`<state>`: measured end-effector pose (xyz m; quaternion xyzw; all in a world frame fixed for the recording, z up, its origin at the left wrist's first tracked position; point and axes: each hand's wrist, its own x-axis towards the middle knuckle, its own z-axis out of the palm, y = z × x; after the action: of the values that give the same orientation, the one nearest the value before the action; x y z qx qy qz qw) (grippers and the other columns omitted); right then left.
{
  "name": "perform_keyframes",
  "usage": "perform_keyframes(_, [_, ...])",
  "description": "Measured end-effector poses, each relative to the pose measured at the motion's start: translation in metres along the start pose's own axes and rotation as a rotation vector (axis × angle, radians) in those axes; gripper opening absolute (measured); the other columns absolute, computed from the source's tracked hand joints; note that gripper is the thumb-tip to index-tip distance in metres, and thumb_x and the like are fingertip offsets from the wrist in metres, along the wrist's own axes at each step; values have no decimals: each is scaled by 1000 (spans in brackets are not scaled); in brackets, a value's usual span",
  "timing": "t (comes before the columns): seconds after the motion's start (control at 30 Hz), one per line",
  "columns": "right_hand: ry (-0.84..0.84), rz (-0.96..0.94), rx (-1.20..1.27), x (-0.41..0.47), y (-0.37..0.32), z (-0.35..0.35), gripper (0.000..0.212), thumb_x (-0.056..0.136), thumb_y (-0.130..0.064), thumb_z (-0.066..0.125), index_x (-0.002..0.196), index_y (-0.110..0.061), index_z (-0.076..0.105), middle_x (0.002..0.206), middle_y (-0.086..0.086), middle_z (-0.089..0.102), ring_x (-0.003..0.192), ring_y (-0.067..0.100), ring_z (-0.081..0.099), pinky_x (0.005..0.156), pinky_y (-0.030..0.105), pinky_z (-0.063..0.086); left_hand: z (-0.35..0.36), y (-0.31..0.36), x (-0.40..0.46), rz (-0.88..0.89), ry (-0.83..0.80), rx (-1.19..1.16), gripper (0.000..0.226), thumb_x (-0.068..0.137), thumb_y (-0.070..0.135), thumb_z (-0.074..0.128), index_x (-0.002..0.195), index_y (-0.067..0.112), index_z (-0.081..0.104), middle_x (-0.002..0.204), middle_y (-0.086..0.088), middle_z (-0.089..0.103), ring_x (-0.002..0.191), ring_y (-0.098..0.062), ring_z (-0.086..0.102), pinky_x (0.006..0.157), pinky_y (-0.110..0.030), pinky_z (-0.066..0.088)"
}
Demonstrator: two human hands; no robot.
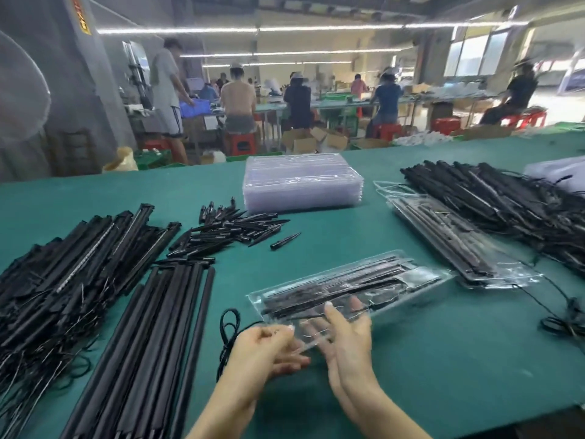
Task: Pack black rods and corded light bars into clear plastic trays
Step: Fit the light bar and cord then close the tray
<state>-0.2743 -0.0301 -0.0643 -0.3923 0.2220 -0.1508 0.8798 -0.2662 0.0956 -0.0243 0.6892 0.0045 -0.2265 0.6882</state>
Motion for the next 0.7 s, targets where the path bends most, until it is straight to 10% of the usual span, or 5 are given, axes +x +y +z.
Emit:
perform_keyframes(0.1, [-86, -34, -22, -10, -21, -6, 38, 93, 5, 50, 123, -17, 43, 94, 19, 62, 83, 30, 61, 64, 38, 57, -14, 18, -41, 49, -259, 512, 48, 83, 58, 51, 82, 15, 73, 70, -3, 74, 55, -17, 68, 47, -18, 47])
perform_keyframes(0.27, [-233, -125, -375, -24, -77, -26, 35, 83, -1, 62, 115, -13, 56, 108, 13, 67, 93, 29, 63, 75, 37, 53, -35, 47, -22, 501, 322, 426, 50, 62, 77, 65, 74, 28, 73, 69, 2, 71, 60, -20, 64, 61, -29, 49])
perform_keyframes(0.47, [-422, 33, -408, 4, -166, -47, 36, 78, 7, 57, 112, -3, 52, 75, 14, 70, 57, 19, 66, 52, 28, 57, 50, 48, 23, 23, -458, -72, 29, 73, 37, 61, 93, 25, 78, 97, 4, 74, 87, -13, 71, 69, -27, 56])
perform_keyframes(0.7, [-332, 162, -803, 61, -273, -108, 45, 80, -20, 62, 123, -9, 56, 97, 11, 73, 86, 24, 70, 75, 35, 56, 199, 56, 74, 107, -361, -151, 11, 86, 2, 62, 92, -5, 68, 78, -18, 71, 62, -24, 68, 63, -29, 55])
